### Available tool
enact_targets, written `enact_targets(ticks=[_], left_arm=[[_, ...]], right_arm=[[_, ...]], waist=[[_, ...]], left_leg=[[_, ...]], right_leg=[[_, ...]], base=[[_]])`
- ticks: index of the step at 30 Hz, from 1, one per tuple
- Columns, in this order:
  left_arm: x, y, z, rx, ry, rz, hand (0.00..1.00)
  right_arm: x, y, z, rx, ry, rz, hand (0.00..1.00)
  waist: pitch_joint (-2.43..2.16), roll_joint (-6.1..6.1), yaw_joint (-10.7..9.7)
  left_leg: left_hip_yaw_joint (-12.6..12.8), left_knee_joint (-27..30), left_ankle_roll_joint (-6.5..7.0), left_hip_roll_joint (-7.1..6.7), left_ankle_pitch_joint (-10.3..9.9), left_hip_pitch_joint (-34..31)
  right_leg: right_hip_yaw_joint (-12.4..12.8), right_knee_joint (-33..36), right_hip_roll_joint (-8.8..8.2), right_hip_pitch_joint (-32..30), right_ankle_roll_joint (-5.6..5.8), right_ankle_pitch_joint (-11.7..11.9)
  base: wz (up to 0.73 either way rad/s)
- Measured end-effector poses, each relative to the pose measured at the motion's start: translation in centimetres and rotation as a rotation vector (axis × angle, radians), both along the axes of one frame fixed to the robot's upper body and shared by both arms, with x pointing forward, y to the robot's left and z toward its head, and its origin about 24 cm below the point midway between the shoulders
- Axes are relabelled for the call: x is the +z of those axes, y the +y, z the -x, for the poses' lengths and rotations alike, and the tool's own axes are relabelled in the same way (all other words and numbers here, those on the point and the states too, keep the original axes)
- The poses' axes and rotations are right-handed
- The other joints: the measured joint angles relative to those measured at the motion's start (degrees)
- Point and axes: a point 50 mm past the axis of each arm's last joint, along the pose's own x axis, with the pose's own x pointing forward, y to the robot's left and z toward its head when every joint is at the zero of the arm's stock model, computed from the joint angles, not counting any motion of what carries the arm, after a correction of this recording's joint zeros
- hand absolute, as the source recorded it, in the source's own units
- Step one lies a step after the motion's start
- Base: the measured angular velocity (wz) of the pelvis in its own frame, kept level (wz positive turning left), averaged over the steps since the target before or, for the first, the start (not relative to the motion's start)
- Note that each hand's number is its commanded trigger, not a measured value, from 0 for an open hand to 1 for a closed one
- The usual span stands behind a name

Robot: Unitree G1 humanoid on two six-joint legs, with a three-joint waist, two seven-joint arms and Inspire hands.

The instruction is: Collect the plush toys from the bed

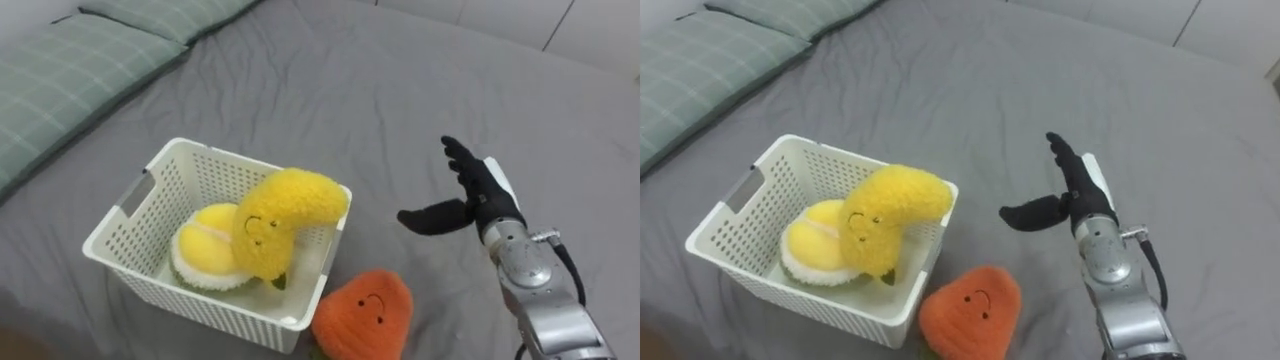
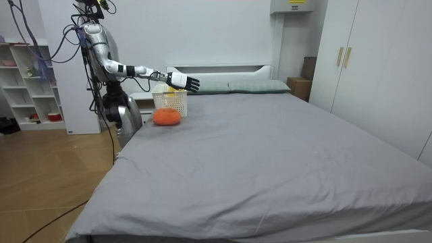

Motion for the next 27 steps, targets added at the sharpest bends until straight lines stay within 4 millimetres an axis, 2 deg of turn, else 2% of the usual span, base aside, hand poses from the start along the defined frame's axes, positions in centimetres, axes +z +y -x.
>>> enact_targets(ticks=[2,8,14,18,21,27], left_arm=[[0.0,0.0,-0.4,-0.005,-0.008,0.001,0.00],[0.0,-0.3,-1.2,-0.025,-0.022,0.006,0.00],[-0.1,-0.5,-1.8,0.009,-0.051,0.022,0.00],[-0.2,-1.1,-1.9,0.020,-0.068,0.040,0.00],[-0.3,-1.2,-1.3,0.020,-0.052,0.035,0.00],[-0.3,-1.3,0.1,0.011,-0.015,0.030,0.00]], right_arm=[[-0.6,0.0,0.2,0.007,0.017,0.012,0.00],[-4.1,-0.6,2.9,0.031,0.184,0.060,0.00],[-6.0,0.8,5.0,0.119,0.278,0.093,0.00],[-6.6,2.6,5.4,0.201,0.305,0.094,0.00],[-6.9,3.3,5.7,0.242,0.326,0.094,0.00],[-7.0,3.6,5.8,0.307,0.344,0.170,0.00]], waist=[[-0.13,-0.11,-0.84],[-0.28,0.07,-0.43],[-0.04,0.75,-0.41],[0.15,1.23,-0.25],[0.21,1.29,-0.05],[0.15,0.90,1.13]], left_leg=[[0.11,0.00,-0.05,0.04,-0.02,0.01],[1.67,0.02,0.00,0.42,-0.23,0.09],[2.04,-0.32,-0.02,0.60,-0.39,0.52],[1.85,-0.37,-0.12,0.63,-0.55,0.87],[1.52,-0.37,-0.17,0.62,-0.59,1.03],[0.26,-0.37,-0.24,0.46,-0.64,0.74]], right_leg=[[0.57,-0.03,0.17,-0.04,0.00,0.00],[2.02,-0.04,0.37,-0.39,-0.01,0.01],[2.20,-0.14,0.49,-0.26,-0.01,0.02],[2.06,-0.17,0.58,0.08,-0.01,0.02],[1.77,-0.25,0.63,0.41,-0.01,0.02],[0.20,-0.26,0.57,0.50,-0.01,0.02]], base=[[-0.02],[-0.11],[-0.05],[0.00],[0.03],[0.08]])
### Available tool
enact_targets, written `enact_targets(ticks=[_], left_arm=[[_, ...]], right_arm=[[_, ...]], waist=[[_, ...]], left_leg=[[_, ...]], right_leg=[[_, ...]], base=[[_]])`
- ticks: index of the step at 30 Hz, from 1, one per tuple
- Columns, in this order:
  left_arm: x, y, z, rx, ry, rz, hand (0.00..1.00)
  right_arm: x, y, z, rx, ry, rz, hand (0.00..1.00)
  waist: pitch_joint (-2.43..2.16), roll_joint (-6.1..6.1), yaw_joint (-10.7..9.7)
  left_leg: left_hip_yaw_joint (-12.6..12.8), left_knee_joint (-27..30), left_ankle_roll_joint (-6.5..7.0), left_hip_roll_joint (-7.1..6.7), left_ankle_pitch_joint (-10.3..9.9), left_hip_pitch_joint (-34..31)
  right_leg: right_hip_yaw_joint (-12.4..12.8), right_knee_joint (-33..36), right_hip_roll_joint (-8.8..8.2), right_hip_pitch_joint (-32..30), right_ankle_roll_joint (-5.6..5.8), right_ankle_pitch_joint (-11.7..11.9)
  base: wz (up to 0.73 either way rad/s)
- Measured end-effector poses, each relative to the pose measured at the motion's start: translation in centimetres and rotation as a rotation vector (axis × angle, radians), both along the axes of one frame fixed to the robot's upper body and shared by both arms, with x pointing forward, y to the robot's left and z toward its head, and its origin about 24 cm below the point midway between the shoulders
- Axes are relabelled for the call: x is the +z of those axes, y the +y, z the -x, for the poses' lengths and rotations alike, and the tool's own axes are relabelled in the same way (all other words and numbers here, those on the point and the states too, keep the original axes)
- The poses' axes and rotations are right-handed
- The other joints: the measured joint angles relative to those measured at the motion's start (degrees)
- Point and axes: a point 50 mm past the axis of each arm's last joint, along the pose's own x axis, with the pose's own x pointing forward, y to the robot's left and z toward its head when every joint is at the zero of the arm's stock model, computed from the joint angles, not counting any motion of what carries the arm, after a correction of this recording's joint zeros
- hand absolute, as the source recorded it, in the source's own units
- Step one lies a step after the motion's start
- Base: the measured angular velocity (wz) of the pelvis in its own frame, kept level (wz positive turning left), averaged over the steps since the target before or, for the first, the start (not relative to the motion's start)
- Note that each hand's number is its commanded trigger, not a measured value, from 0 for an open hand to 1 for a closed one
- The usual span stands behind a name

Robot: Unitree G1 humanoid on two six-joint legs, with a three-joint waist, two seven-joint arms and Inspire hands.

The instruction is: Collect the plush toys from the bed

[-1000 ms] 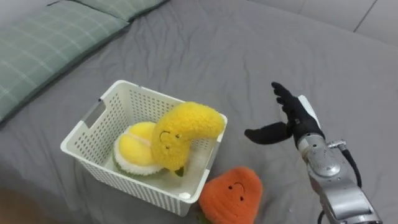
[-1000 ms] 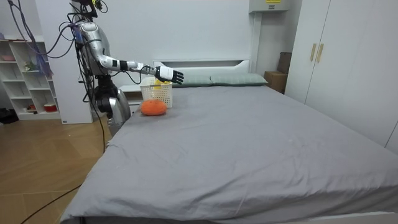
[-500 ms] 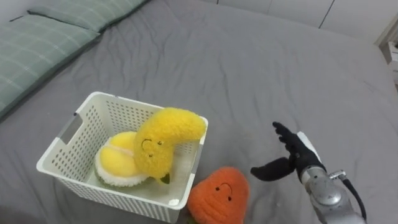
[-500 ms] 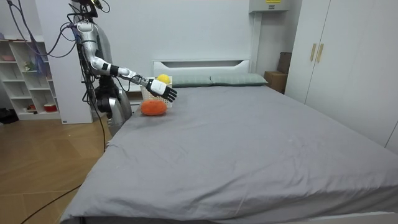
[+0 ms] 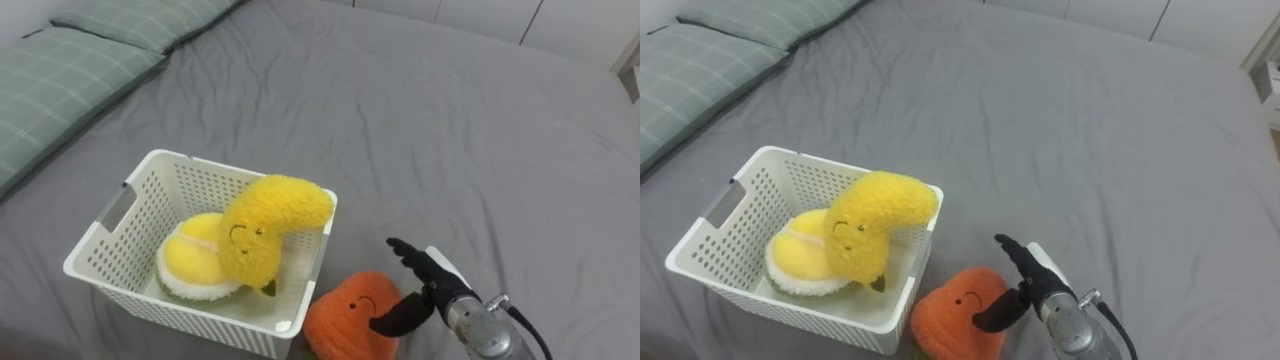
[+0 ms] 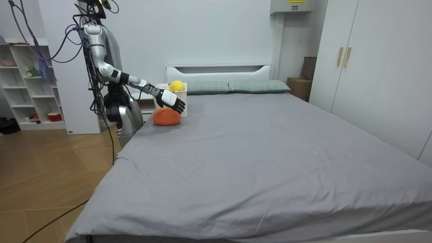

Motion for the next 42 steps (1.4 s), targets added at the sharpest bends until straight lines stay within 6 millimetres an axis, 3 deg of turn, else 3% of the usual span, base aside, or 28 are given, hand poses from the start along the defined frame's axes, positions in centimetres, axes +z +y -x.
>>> enact_targets(ticks=[8,14,18,24,28,29,30,31,37,42], left_arm=[[-0.1,-0.6,1.0,-0.032,0.037,0.015,0.00],[-0.1,-0.6,0.9,-0.058,0.044,0.034,0.00],[0.0,-0.6,0.5,-0.068,0.037,0.036,0.00],[-0.1,-0.7,0.8,-0.077,0.074,0.031,0.00],[-0.1,-0.8,1.1,-0.072,0.088,0.034,0.00],[-0.1,-0.8,1.2,-0.071,0.090,0.034,0.00],[-0.1,-0.8,1.2,-0.071,0.090,0.034,0.00],[-0.1,-0.8,1.2,-0.071,0.090,0.034,0.00],[-0.1,-0.7,1.6,-0.068,0.105,0.031,0.00],[-0.2,-1.0,2.1,-0.096,0.130,0.023,0.00]], right_arm=[[-0.5,0.5,0.3,0.000,0.023,-0.009,0.00],[-0.8,1.5,0.4,0.051,0.040,0.018,0.00],[-1.3,1.9,0.7,0.094,0.075,0.068,0.00],[-1.9,1.4,-0.3,0.107,0.120,0.140,0.00],[-2.7,0.8,-0.4,0.098,0.160,0.172,0.02],[-2.9,0.7,-0.4,0.092,0.169,0.180,0.32],[-3.0,0.6,-0.4,0.090,0.177,0.187,0.56],[-3.1,0.6,-0.4,0.090,0.180,0.190,1.00],[-3.7,0.2,0.0,0.098,0.180,0.252,1.00],[-4.0,-0.4,0.2,0.107,0.184,0.315,1.00]], waist=[[0.24,-0.57,1.17],[0.23,-0.81,1.88],[0.23,-0.81,3.60],[0.26,-0.82,6.18],[0.30,-0.91,6.39],[0.32,-1.00,6.39],[0.39,-1.03,6.53],[0.41,-1.01,6.57],[0.55,-1.34,6.74],[0.51,-1.40,8.94]], left_leg=[[-2.63,1.03,-0.09,-0.67,0.14,-0.98],[-3.59,2.14,-0.35,-1.00,-0.07,-1.89],[-4.20,2.32,-0.42,-1.36,0.02,-1.94],[-5.00,2.33,-0.13,-1.82,0.31,-2.08],[-5.98,2.34,0.08,-2.29,0.49,-2.37],[-6.45,2.34,0.14,-2.50,0.59,-2.62],[-6.56,2.34,0.18,-2.57,0.63,-2.73],[-6.60,2.34,0.18,-2.60,0.63,-2.72],[-7.89,2.35,0.02,-2.91,0.82,-2.95],[-8.27,2.44,-0.11,-3.01,1.06,-2.99]], right_leg=[[-2.91,-0.08,-0.28,0.60,0.02,-0.02],[-3.24,-0.04,-0.37,0.58,0.26,-0.25],[-4.14,-0.05,-0.63,0.83,0.23,-0.68],[-4.96,-0.32,-0.90,1.15,0.35,-1.19],[-7.13,-0.95,-1.35,1.76,0.47,-1.26],[-7.57,-1.01,-1.43,1.69,0.48,-1.26],[-7.60,-1.03,-1.45,1.61,0.47,-1.26],[-7.59,-1.03,-1.46,1.61,0.47,-1.26],[-7.91,-0.97,-1.34,1.63,0.49,-1.25],[-8.51,-1.02,-1.43,1.53,0.57,-1.35]], base=[[0.19],[0.10],[0.07],[0.09],[0.20],[0.15],[0.10],[0.03],[0.07],[0.06]])
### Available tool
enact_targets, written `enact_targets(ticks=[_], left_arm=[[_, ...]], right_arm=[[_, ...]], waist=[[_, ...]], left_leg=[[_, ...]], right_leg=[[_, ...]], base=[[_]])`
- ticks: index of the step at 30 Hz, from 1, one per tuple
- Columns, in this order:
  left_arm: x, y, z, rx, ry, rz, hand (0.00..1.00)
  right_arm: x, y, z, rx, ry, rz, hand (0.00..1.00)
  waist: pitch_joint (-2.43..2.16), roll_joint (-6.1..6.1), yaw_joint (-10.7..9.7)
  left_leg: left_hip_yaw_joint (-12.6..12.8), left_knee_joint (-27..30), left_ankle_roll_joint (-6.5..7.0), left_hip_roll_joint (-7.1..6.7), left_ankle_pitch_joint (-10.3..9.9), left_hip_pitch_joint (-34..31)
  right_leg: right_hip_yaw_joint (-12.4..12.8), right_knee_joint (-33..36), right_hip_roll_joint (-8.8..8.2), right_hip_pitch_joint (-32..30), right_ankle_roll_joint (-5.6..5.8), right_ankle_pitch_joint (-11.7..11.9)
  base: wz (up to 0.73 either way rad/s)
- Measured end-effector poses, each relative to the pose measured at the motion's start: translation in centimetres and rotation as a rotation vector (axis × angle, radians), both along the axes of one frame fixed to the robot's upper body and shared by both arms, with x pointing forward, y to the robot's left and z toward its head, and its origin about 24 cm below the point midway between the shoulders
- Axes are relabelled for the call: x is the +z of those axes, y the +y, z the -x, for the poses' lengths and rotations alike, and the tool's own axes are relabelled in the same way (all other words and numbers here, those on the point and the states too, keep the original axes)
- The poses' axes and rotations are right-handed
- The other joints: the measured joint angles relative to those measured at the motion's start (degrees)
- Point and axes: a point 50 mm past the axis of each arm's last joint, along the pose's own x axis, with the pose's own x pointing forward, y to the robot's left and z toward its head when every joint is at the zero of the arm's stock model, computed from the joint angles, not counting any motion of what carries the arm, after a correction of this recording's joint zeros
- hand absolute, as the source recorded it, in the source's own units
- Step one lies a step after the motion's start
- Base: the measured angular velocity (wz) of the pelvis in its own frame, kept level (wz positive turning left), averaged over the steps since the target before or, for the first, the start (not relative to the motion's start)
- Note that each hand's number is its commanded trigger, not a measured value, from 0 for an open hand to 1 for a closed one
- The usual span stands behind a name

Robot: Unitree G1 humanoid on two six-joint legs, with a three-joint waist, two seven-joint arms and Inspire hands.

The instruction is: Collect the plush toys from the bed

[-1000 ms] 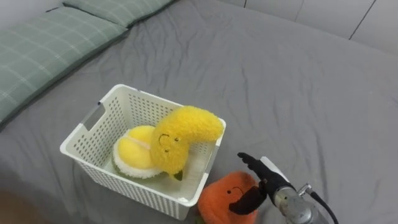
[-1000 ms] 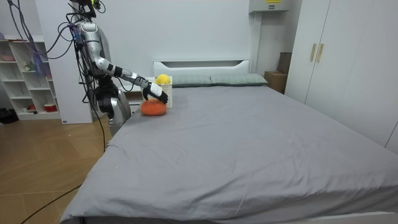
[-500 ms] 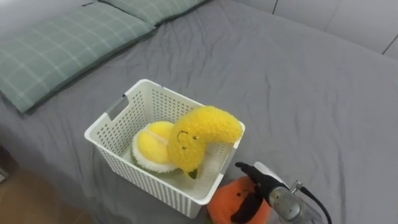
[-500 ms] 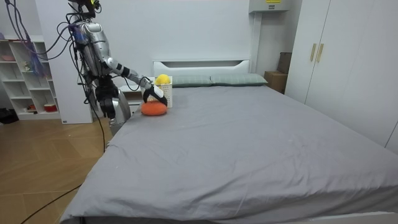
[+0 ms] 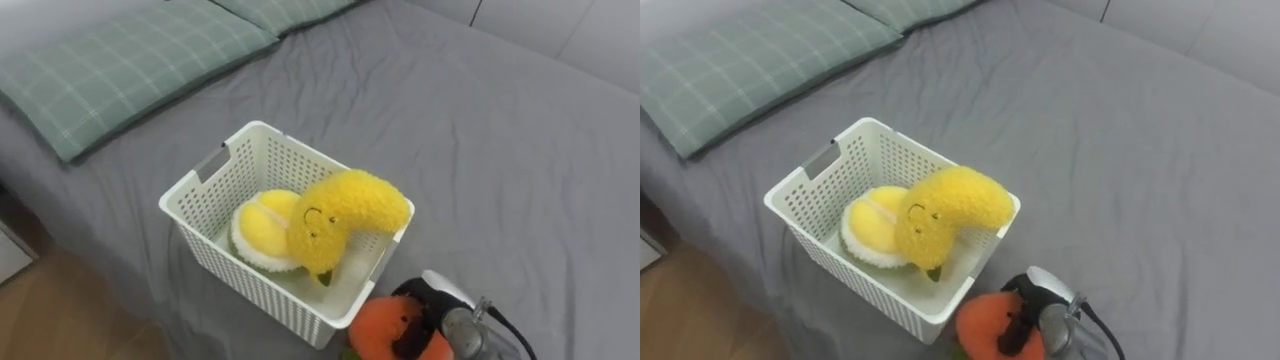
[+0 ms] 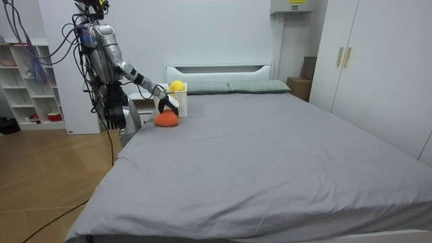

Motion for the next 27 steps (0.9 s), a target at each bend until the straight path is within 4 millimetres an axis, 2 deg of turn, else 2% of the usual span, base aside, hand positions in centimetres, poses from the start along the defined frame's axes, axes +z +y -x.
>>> enact_targets(ticks=[3,11,19,20,22,24,25,27], left_arm=[[0.0,-0.1,0.1,0.000,0.003,0.001,0.00],[0.0,-0.1,-0.1,-0.005,-0.009,0.002,0.00],[0.0,0.0,-0.1,-0.002,-0.013,0.000,0.00],[0.0,0.0,-0.2,0.001,-0.016,0.001,0.00],[0.0,0.0,-0.6,0.008,-0.026,0.005,0.00],[0.0,0.1,-0.6,0.018,-0.027,0.005,0.00],[0.0,0.2,-0.5,0.022,-0.026,0.004,0.00],[0.0,0.4,-0.5,0.030,-0.029,-0.002,0.00]], right_arm=[[-0.3,-0.1,0.3,0.018,0.018,0.018,1.00],[-0.5,0.6,0.5,0.060,0.031,0.003,1.00],[-0.4,1.0,0.4,0.005,0.014,-0.070,1.00],[-0.2,1.0,0.2,-0.004,0.005,-0.081,1.00],[0.5,1.0,-0.5,-0.009,-0.035,-0.099,1.00],[3.0,0.8,-2.4,0.005,-0.160,-0.116,1.00],[3.8,0.6,-2.9,-0.002,-0.197,-0.124,1.00],[6.6,-0.4,-4.6,-0.073,-0.357,-0.163,1.00]], waist=[[-0.02,-0.14,0.66],[-0.11,-0.58,0.41],[-0.15,-0.78,0.31],[-0.26,-0.99,0.18],[-0.24,-1.07,-0.49],[0.07,-0.66,-2.04],[0.09,-0.68,-2.79],[0.05,-0.58,-4.34]], left_leg=[[-0.01,0.00,0.05,-0.02,0.03,0.08],[-0.04,-0.08,0.08,-0.04,0.11,0.07],[0.09,-0.15,0.03,0.02,0.17,0.09],[0.25,-0.15,0.03,0.05,0.17,0.10],[0.36,-0.14,0.03,0.08,0.17,0.04],[0.83,-0.19,0.06,0.22,0.19,0.10],[1.17,-0.23,0.11,0.31,0.22,0.14],[2.03,-0.37,0.17,0.46,0.24,0.47]], right_leg=[[-0.19,0.00,-0.07,0.03,0.01,-0.03],[-0.28,0.05,-0.07,0.36,0.00,-0.01],[0.35,0.06,0.05,0.26,0.00,-0.01],[0.54,0.06,0.06,0.23,0.00,0.00],[0.76,0.14,0.08,0.08,0.00,-0.01],[1.24,0.16,0.12,-0.08,-0.01,0.00],[1.34,0.17,0.12,-0.08,-0.01,0.00],[1.97,0.12,0.13,-0.05,0.00,0.00]], base=[[0.00],[0.00],[0.00],[0.00],[-0.02],[-0.07],[-0.11],[-0.14]])
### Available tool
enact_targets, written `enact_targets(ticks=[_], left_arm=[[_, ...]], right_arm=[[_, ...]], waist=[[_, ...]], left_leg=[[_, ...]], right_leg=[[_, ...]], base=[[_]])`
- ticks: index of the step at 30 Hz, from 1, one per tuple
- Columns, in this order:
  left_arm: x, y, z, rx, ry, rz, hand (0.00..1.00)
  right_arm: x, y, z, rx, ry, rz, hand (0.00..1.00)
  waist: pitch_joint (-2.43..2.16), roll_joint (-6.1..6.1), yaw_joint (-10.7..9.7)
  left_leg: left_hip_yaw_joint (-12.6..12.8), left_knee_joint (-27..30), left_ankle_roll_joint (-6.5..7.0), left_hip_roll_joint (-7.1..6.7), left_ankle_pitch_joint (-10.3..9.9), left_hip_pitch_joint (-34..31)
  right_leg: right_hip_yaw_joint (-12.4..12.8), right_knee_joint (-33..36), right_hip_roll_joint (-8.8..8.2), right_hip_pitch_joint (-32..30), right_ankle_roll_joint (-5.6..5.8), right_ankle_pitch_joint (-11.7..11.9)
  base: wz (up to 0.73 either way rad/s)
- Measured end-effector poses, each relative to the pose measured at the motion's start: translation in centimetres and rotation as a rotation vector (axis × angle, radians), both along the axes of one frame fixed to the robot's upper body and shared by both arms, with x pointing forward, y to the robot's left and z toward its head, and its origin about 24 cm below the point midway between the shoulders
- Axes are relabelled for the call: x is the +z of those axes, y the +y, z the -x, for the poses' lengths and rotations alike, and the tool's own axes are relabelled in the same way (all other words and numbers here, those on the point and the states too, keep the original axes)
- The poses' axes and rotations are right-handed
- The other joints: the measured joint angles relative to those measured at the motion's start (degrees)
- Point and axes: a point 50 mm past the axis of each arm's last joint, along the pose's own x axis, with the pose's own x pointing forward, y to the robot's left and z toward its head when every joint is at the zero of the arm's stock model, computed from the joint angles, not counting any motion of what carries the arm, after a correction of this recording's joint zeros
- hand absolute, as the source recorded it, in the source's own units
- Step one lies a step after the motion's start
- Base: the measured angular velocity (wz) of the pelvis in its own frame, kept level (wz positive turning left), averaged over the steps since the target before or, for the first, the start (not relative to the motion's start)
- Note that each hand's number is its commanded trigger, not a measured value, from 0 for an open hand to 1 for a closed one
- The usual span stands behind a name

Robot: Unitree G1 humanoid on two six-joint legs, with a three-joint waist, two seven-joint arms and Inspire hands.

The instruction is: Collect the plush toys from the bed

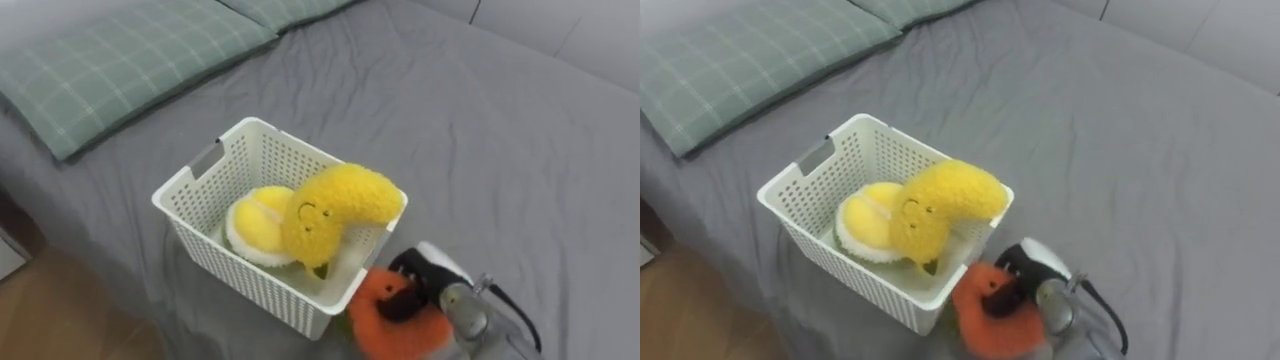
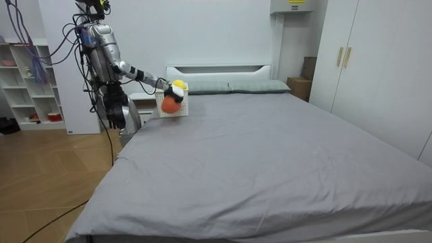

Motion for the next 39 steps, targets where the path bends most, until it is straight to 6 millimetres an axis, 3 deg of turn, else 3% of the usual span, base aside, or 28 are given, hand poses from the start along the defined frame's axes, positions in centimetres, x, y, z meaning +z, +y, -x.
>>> enact_targets(ticks=[2,4,7,9,11,18,25,28,33,37,39], left_arm=[[0.0,0.1,0.0,0.015,-0.009,0.001,0.00],[0.1,0.4,-0.2,0.031,-0.025,-0.005,0.00],[0.1,0.7,-0.4,0.048,-0.045,-0.016,0.00],[0.2,1.1,-0.4,0.077,-0.058,-0.027,0.00],[0.3,1.3,-0.4,0.085,-0.063,-0.032,0.00],[0.4,1.5,-0.5,0.086,-0.079,-0.037,0.00],[0.4,1.6,-0.6,0.081,-0.090,-0.040,0.00],[0.4,1.6,-0.8,0.080,-0.094,-0.039,0.00],[0.2,1.6,-1.1,0.082,-0.080,-0.034,0.00],[0.2,1.6,-1.2,0.076,-0.080,-0.034,0.00],[0.2,1.5,-1.4,0.066,-0.079,-0.034,0.00]], right_arm=[[1.8,-0.7,-0.8,-0.064,-0.104,-0.048,1.00],[3.8,-1.4,-1.3,-0.118,-0.204,-0.107,1.00],[5.2,-2.3,-1.7,-0.152,-0.274,-0.147,1.00],[6.6,-3.4,-1.9,-0.184,-0.330,-0.148,1.00],[7.6,-3.9,-2.0,-0.206,-0.384,-0.146,1.00],[8.5,-5.8,-2.0,-0.281,-0.437,-0.124,1.00],[11.8,-5.7,-2.1,-0.252,-0.574,-0.099,1.00],[12.8,-5.3,-2.2,-0.226,-0.616,-0.090,1.00],[14.0,-3.4,-3.4,-0.138,-0.642,-0.102,1.00],[15.0,-1.6,-4.2,-0.054,-0.655,-0.074,1.00],[15.2,-0.6,-4.3,-0.006,-0.632,-0.083,1.00]], waist=[[-0.01,0.12,-0.65],[-0.11,0.19,-3.07],[-0.20,0.48,-4.97],[-0.86,0.83,-5.72],[-1.03,1.09,-7.06],[-1.02,1.46,-9.24],[-0.94,1.66,-9.08],[-0.87,1.58,-7.82],[-0.57,1.12,-6.39],[-0.65,0.36,-5.61],[-0.49,-0.01,-4.11]], left_leg=[[0.81,-0.78,0.03,0.27,0.02,0.84],[1.40,-0.89,0.18,0.38,-0.11,1.01],[2.05,-1.30,0.24,0.54,-0.13,1.44],[3.56,-1.91,0.32,0.95,-0.19,1.81],[4.32,-2.02,0.38,1.11,-0.23,2.08],[6.08,-2.69,0.52,1.52,-0.37,3.48],[6.50,-2.73,0.48,1.67,-0.52,3.22],[6.96,-2.76,0.43,1.89,-0.54,3.32],[6.67,-2.88,0.41,1.88,-0.55,3.00],[6.04,-2.82,0.31,1.83,-0.57,1.91],[5.96,-2.82,0.26,1.84,-0.52,1.83]], right_leg=[[1.05,0.04,0.00,0.04,0.01,0.05],[1.88,0.07,0.08,0.04,0.09,0.17],[2.52,0.22,0.06,-0.09,0.17,0.33],[3.94,0.97,0.10,-0.92,0.16,0.36],[4.26,0.99,0.08,-0.89,0.14,0.39],[6.47,2.04,0.17,-1.07,0.11,0.43],[7.01,2.16,0.33,-1.67,0.11,0.43],[6.99,2.10,0.42,-1.57,0.10,0.44],[6.72,2.03,0.42,-1.94,0.10,0.44],[5.94,2.00,0.42,-2.68,0.08,0.45],[5.72,1.88,0.47,-2.64,0.09,0.45]], base=[[-0.26],[-0.21],[-0.17],[-0.37],[-0.18],[-0.16],[-0.05],[-0.03],[0.01],[0.08],[0.02]])
